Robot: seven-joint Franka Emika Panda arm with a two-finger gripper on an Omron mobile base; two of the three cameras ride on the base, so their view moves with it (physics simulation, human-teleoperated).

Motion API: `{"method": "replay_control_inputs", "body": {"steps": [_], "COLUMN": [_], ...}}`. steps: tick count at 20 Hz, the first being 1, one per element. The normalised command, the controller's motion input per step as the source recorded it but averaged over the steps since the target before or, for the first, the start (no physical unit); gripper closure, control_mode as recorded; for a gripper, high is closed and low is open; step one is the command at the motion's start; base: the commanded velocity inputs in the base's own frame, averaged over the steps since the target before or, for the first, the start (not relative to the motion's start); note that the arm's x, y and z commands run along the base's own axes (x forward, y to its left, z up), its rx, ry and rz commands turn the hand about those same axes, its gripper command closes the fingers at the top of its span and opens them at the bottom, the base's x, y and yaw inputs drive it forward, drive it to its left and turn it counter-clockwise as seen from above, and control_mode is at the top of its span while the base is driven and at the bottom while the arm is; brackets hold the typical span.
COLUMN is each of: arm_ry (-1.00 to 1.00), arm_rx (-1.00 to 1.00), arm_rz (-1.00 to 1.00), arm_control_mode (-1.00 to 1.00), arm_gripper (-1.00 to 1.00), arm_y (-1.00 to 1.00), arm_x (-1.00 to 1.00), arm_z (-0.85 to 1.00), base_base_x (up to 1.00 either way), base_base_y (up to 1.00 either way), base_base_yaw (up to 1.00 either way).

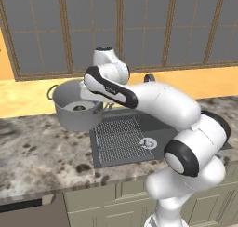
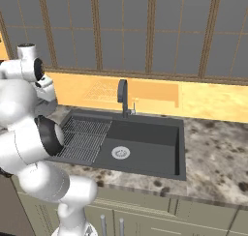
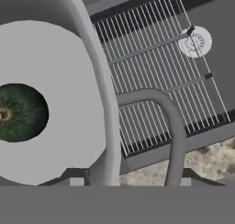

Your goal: Dump the squash from the pot into the sink. Then turn on the water and wash the squash. Then turn off the water and put the squash back in the pot.

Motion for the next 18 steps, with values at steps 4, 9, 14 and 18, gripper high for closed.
{"method": "replay_control_inputs", "body": {"steps": [4,9,14,18], "arm_ry": [0.1,0.09,0.1,0.12], "arm_rx": [0.27,0.28,0.23,0.2], "arm_rz": [-0.22,-0.18,-0.17,-0.14], "arm_control_mode": [-1.0,-1.0,-1.0,-1.0], "arm_gripper": [1.0,1.0,1.0,1.0], "arm_y": [-0.74,-0.59,-0.59,-0.52], "arm_x": [0.0,0.01,0.31,0.48], "arm_z": [0.81,0.72,0.49,0.24], "base_base_x": [0.0,0.0,0.0,0.0], "base_base_y": [0.0,0.0,0.0,0.0], "base_base_yaw": [0.0,0.0,0.0,0.0]}}
